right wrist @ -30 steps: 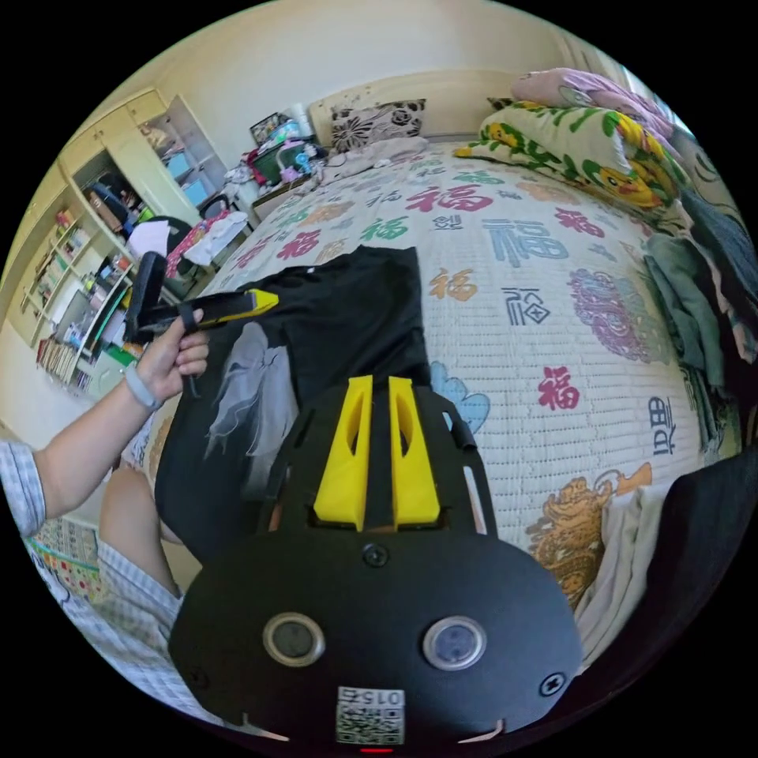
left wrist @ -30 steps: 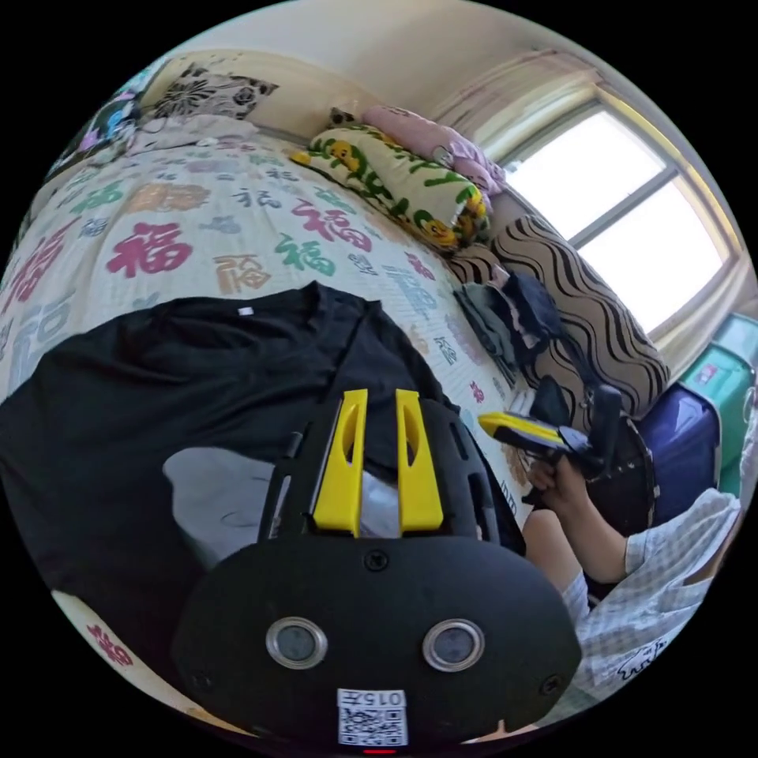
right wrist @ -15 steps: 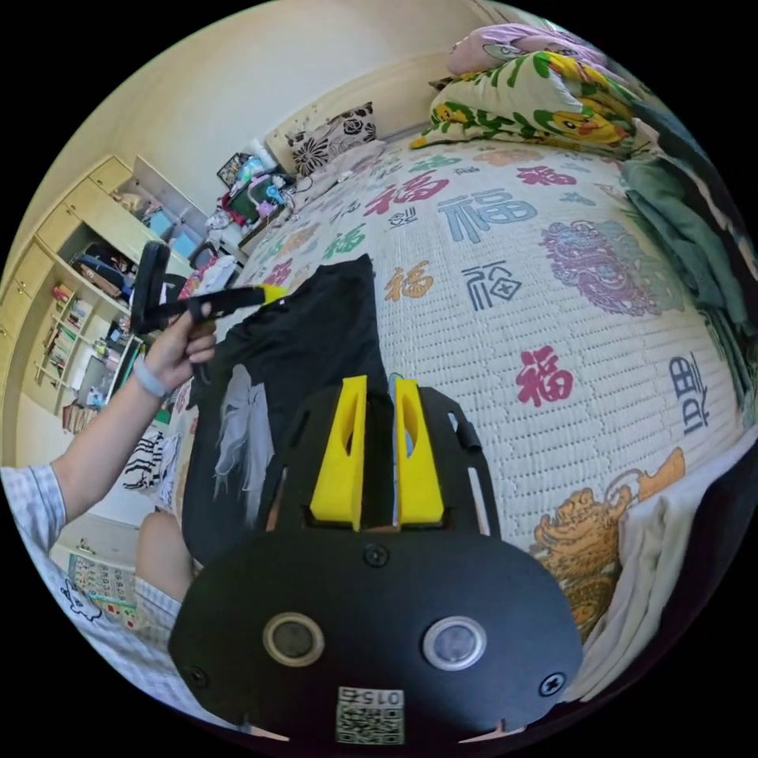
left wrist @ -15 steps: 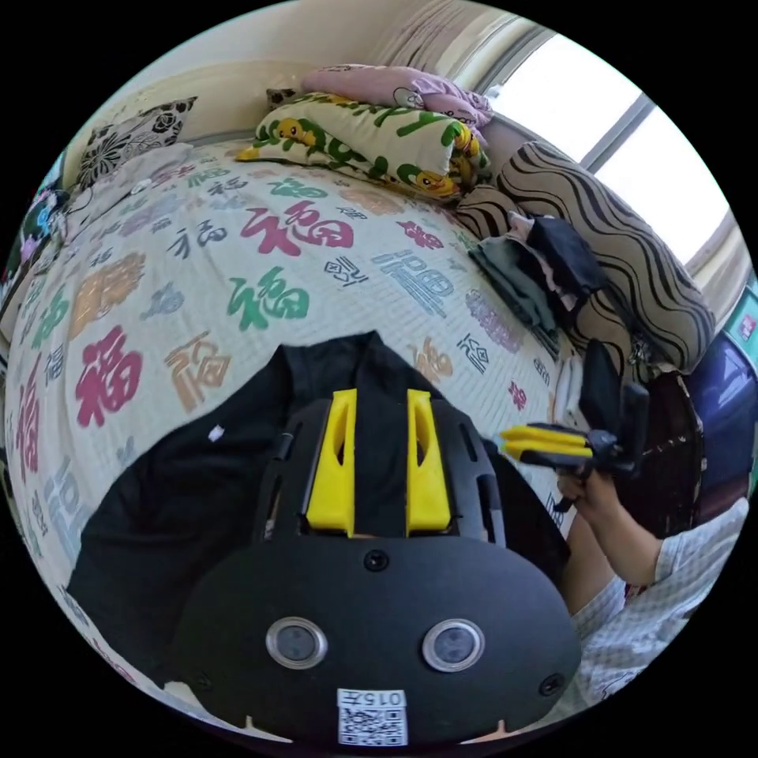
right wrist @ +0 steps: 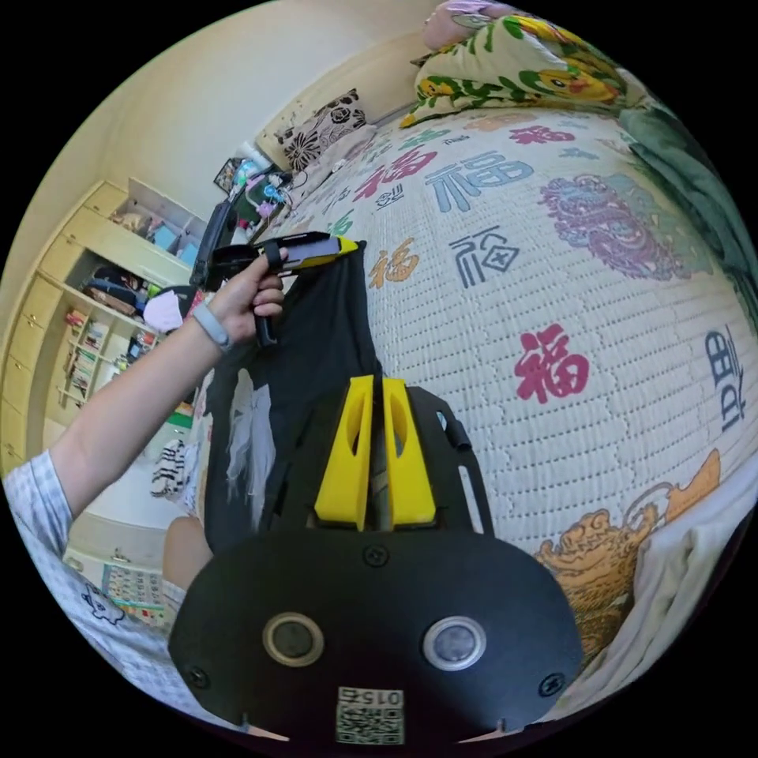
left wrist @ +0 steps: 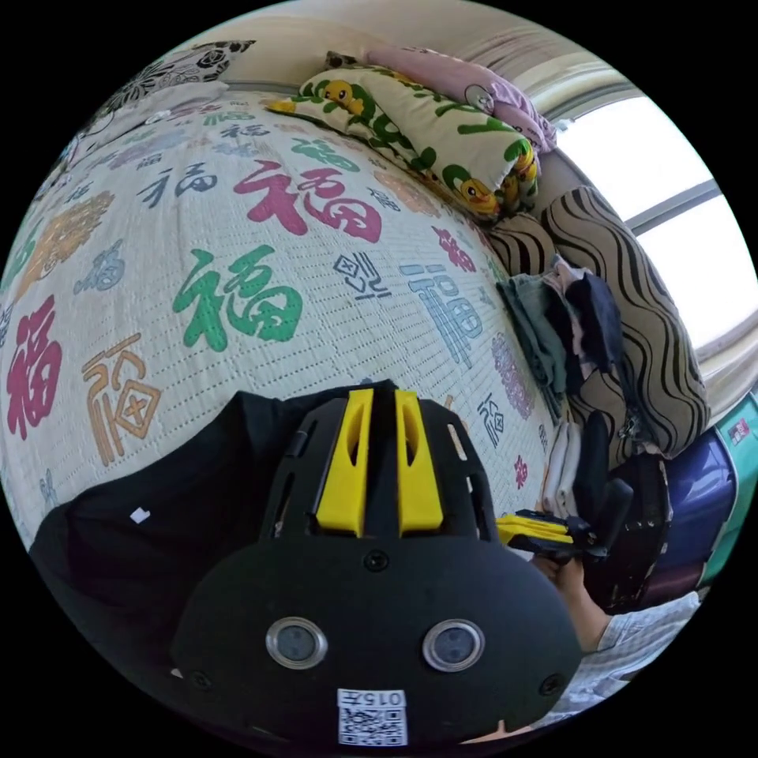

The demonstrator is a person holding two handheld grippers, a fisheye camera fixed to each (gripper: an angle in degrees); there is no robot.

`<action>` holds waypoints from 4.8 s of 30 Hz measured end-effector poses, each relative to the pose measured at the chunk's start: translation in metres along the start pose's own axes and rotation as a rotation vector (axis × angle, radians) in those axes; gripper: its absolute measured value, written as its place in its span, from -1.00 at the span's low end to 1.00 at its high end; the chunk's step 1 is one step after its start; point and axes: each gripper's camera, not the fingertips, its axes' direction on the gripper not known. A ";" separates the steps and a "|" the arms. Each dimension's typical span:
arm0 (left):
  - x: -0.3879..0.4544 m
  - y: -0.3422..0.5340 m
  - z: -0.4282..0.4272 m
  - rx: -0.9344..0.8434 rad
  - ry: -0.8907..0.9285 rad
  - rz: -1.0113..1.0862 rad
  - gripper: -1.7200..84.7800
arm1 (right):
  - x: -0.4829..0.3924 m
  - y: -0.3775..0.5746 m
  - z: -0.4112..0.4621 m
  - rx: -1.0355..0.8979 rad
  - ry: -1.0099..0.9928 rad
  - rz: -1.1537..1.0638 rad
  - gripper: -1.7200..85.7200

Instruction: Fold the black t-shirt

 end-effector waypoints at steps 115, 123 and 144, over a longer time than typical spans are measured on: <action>-0.058 0.737 -0.171 0.471 -0.350 0.104 -0.95 | -0.445 -0.198 0.381 -0.273 -0.134 -0.393 -0.96; -0.061 0.701 -0.177 0.398 -0.324 0.108 -0.84 | -0.344 -0.201 0.349 -0.302 -0.024 -0.290 -0.88; -0.197 0.649 -0.237 0.437 -0.255 -0.178 -0.81 | -0.427 -0.251 0.401 -0.537 0.203 -0.626 -0.85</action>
